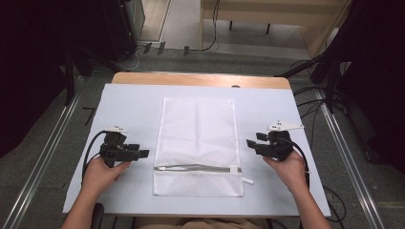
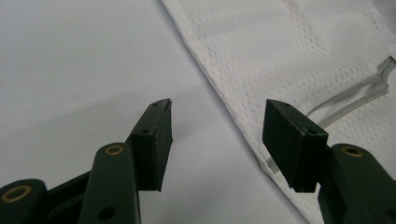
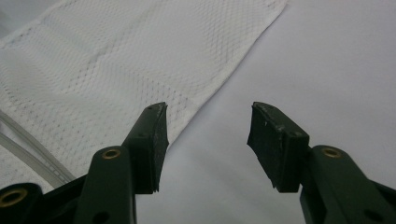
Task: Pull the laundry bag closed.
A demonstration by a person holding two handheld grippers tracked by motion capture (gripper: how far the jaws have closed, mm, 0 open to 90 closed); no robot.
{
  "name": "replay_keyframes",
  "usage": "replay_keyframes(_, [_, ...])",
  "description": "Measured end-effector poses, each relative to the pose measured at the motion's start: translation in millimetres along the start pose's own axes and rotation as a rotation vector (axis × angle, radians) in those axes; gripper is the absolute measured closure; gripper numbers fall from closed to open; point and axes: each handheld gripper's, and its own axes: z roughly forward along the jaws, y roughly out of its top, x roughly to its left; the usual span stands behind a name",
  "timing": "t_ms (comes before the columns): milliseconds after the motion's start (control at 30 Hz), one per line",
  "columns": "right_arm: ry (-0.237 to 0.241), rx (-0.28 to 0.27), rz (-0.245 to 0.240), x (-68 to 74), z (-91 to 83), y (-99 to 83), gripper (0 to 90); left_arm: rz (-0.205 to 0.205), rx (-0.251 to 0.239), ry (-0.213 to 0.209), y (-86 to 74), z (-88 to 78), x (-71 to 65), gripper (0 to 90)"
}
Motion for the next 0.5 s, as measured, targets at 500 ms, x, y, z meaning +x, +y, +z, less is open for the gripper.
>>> replay_keyframes(500, [0.066,0.042,0.026,2.6,2.2,0.1,47.2,-0.005,0.013,-0.03,2.2,1.3,-0.2,43.6])
